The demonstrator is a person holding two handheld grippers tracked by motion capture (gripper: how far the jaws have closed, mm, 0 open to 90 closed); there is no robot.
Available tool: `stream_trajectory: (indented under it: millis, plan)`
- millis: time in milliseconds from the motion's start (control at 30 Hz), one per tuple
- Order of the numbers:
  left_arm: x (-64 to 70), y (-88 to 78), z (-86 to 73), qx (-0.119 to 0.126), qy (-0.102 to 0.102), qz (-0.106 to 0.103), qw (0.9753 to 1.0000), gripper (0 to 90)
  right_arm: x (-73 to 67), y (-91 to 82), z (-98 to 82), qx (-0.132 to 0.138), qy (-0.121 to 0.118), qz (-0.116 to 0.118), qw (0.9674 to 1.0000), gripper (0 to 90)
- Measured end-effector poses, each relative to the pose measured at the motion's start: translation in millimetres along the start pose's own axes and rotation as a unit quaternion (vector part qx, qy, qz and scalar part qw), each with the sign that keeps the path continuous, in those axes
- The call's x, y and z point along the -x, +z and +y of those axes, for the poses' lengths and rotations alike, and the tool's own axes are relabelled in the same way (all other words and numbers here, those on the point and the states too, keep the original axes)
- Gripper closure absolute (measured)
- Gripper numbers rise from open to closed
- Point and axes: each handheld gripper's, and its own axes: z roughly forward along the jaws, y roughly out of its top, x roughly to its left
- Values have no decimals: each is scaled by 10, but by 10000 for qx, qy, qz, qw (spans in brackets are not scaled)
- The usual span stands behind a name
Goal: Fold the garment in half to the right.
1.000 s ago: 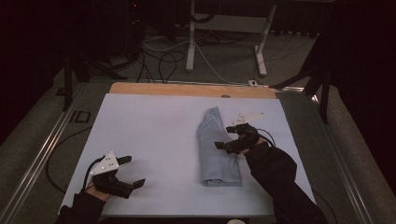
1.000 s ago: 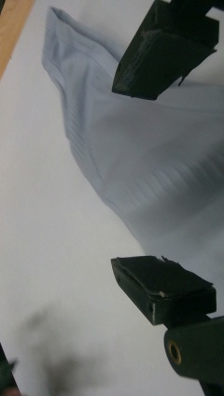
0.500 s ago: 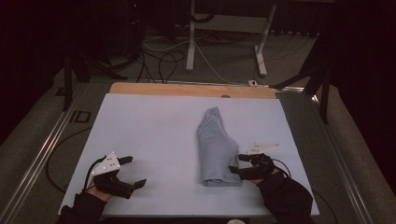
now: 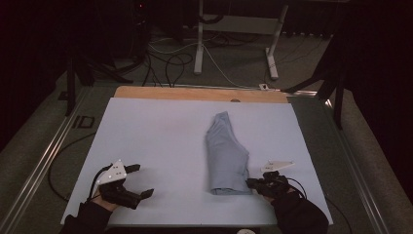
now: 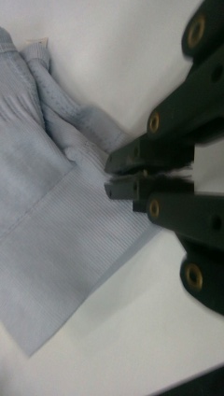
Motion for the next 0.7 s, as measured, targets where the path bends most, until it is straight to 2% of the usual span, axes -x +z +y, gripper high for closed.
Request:
stream_trajectory:
  millis: [33, 167, 267, 333, 500, 567, 700]
  plan:
    - [1, -2, 1, -12, 16, -2, 10000, 3, -11, -21, -1, -11, -13, -43, 10000, 881]
    - [7, -7, 9, 25, 16, 5, 10000, 3, -39, -127, -17, 142, 13, 22, 9999, 887]
    - [4, -4, 11, 2, 26, 6, 10000, 3, -61, -159, -55, 73, -49, -46, 10000, 887]
    - [2, -5, 7, 11, 9, 10, 10000, 3, -38, -149, -92, 49, 43, -50, 10000, 886]
    - [-10, -8, 3, 21, -12, 16, 10000, 3, 58, -118, -133, 30, 227, -247, 9994, 886]
    - [-8, -8, 2, 6, 12, 14, 10000, 3, 64, -87, -147, -60, 170, -288, 9994, 886]
    - [-10, -12, -3, 14, -12, 17, 10000, 3, 68, -61, -160, -177, 179, -197, 9995, 885]
